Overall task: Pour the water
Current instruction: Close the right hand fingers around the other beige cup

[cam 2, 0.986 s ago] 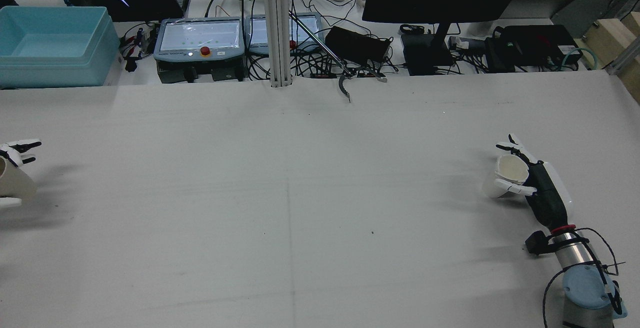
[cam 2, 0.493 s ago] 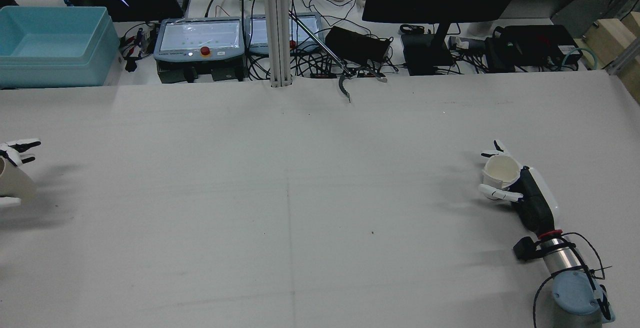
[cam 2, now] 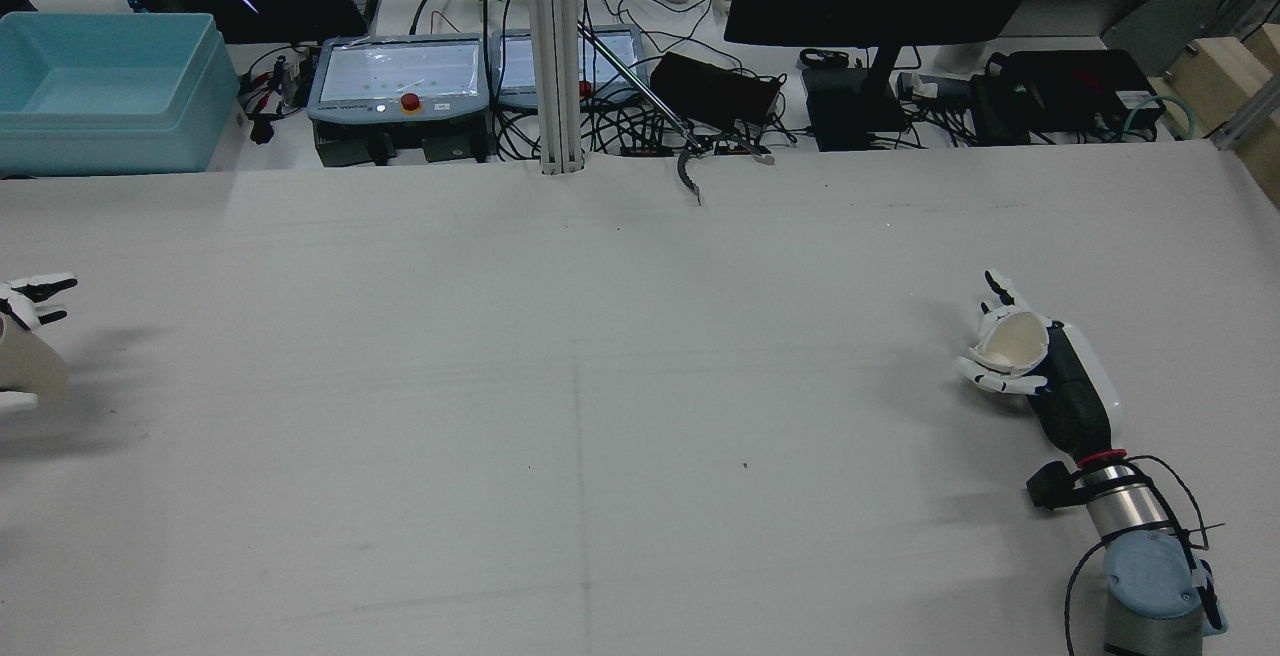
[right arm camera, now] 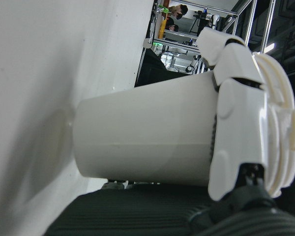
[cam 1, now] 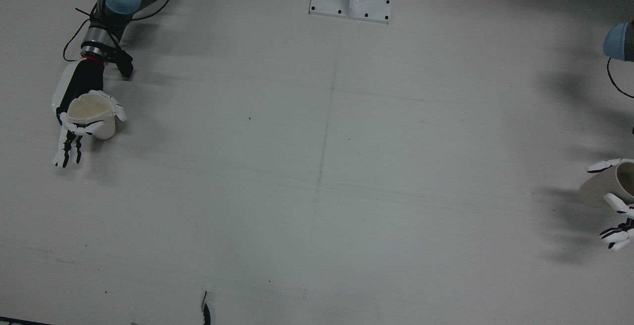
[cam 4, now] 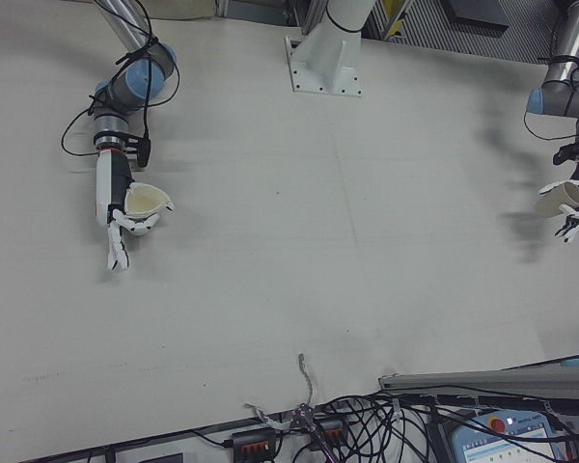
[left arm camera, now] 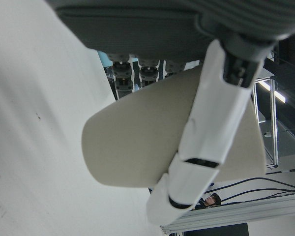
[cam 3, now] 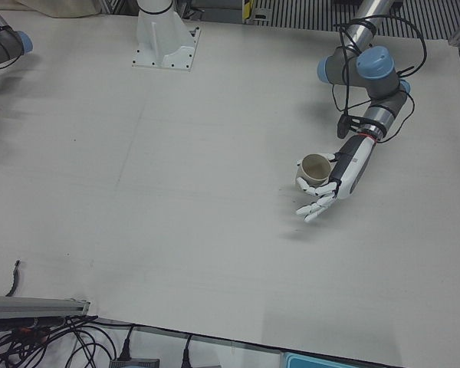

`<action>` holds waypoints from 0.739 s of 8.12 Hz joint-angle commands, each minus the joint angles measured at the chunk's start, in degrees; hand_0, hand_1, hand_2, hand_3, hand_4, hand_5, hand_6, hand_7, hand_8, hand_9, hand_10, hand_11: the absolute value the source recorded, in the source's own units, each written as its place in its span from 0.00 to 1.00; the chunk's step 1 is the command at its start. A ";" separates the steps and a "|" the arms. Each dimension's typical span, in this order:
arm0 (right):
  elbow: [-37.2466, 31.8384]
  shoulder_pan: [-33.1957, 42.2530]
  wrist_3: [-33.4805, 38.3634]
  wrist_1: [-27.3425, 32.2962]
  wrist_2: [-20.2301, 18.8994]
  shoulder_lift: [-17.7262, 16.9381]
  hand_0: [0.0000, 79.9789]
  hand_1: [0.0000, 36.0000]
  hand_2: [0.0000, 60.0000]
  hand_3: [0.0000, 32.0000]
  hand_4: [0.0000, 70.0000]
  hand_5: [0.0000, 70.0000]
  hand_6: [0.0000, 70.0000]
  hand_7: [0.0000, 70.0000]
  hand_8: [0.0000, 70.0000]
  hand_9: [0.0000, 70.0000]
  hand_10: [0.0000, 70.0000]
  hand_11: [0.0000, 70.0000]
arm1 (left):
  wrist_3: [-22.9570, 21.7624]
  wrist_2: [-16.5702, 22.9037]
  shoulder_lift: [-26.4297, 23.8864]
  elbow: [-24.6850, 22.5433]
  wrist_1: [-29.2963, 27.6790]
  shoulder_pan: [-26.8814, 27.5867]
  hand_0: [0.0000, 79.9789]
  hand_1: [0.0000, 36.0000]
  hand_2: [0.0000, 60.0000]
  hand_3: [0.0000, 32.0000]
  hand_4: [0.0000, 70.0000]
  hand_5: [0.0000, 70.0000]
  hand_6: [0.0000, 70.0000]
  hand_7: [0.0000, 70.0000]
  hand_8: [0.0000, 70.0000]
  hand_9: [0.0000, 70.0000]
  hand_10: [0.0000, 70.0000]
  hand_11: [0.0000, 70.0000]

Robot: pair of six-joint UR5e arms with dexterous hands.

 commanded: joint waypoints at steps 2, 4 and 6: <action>12.64 6.78 -0.39 -7.15 -0.67 -0.68 1.00 0.86 0.39 0.00 0.85 1.00 0.16 0.17 0.03 0.01 0.07 0.13 | 0.52 6.84 -2.40 -3.49 3.57 0.53 1.00 1.00 1.00 0.00 1.00 1.00 0.34 0.22 0.19 0.12 0.16 0.28; 19.52 9.86 -2.57 -15.87 -7.93 1.06 1.00 0.89 0.40 0.00 0.79 1.00 0.16 0.16 0.03 0.01 0.07 0.13 | 1.14 10.73 -11.26 -5.08 9.72 0.88 1.00 1.00 1.00 0.00 1.00 1.00 0.37 0.24 0.20 0.12 0.17 0.28; 27.50 14.94 -12.90 -17.14 -15.65 2.21 1.00 0.91 0.38 0.00 0.73 1.00 0.16 0.17 0.03 0.01 0.07 0.13 | 10.23 17.57 -24.40 -6.94 18.07 1.06 1.00 1.00 1.00 0.00 1.00 1.00 0.37 0.25 0.20 0.12 0.16 0.28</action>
